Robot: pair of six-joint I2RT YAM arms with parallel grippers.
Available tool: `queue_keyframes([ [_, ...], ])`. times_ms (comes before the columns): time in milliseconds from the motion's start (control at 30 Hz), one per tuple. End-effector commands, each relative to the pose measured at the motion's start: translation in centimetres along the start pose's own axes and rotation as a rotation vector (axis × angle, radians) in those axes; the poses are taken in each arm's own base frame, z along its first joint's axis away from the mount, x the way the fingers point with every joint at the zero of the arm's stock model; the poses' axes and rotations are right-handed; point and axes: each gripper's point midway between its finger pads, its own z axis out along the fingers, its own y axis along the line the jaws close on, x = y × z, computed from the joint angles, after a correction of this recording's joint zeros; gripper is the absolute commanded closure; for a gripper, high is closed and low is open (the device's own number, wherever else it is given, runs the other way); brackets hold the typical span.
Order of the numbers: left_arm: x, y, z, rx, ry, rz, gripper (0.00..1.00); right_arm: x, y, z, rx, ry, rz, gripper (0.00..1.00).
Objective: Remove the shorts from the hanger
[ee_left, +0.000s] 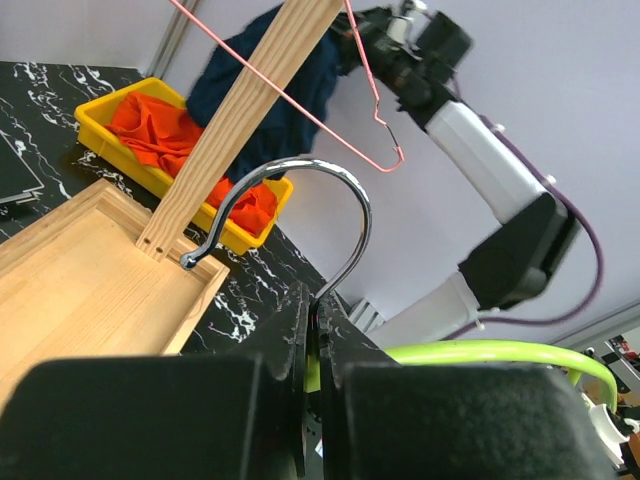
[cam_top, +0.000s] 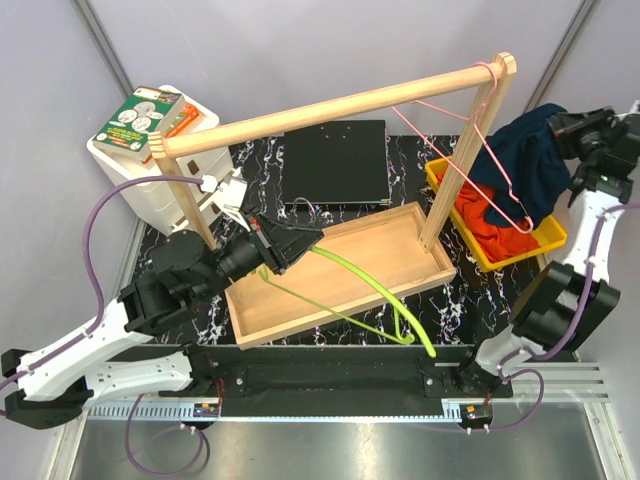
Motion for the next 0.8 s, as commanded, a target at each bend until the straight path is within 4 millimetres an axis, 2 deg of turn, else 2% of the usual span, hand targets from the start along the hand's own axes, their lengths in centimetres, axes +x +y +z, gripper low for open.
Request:
queue_keyframes([
  [0,-2.0,-2.1,-0.4,0.063,-0.055,-0.025,1.00,1.6,-3.1,5.1,0.052,0.014,-0.107,1.00],
  [67,-1.9,-1.9,-0.4,0.056,-0.053,-0.030,1.00,4.7,-7.3,6.2,0.167,0.102,-0.042,0.98],
  [100,-1.8,-1.8,-0.4,0.051,-0.051,-0.033,1.00,6.0,-8.4,6.3,0.194,0.132,-0.023,0.95],
  [167,-1.7,-1.9,-0.4,0.050,-0.049,-0.038,1.00,7.7,-10.4,6.0,0.248,0.155,-0.021,0.88],
  [233,-1.7,-2.0,-0.3,0.050,-0.049,-0.042,1.00,8.8,-10.7,5.5,0.286,0.186,-0.059,0.78],
  [300,-1.5,-1.9,-0.2,0.048,-0.041,-0.038,1.00,8.2,-10.1,5.3,0.307,0.187,-0.114,0.70],
  [333,-1.7,-2.1,-0.2,0.053,-0.043,-0.037,1.00,8.5,-10.3,4.6,0.343,0.214,-0.117,0.55],
  [367,-1.7,-2.2,-0.2,0.054,-0.042,-0.037,1.00,7.3,-9.2,4.5,0.341,0.196,-0.150,0.47],
  [433,-1.7,-2.1,-0.1,0.049,-0.044,-0.035,1.00,6.8,-8.5,3.0,0.393,0.215,-0.163,0.30],
  [467,-1.8,-2.1,-0.1,0.049,-0.046,-0.034,1.00,5.3,-7.7,2.4,0.421,0.173,-0.182,0.12],
  [500,-1.9,-2.1,-0.1,0.046,-0.050,-0.035,1.00,4.7,-7.3,1.7,0.447,0.156,-0.183,0.04],
  [533,-1.8,-2.0,-0.1,0.042,-0.052,-0.035,1.00,3.7,-6.7,0.1,0.501,0.125,-0.184,0.00],
  [600,-2.1,-1.9,-0.3,0.039,-0.063,-0.035,1.00,3.3,-6.2,-1.3,0.539,0.105,-0.162,0.00],
  [700,-2.3,-1.8,-0.6,0.036,-0.073,-0.029,1.00,3.9,-4.9,-4.4,0.579,0.118,-0.119,0.00],
  [733,-2.3,-1.7,-0.8,0.034,-0.075,-0.026,1.00,5.1,-5.9,-5.2,0.607,0.139,-0.097,0.00],
  [767,-2.3,-1.7,-0.9,0.037,-0.076,-0.026,1.00,5.7,-5.9,-6.0,0.615,0.136,-0.072,0.00],
])
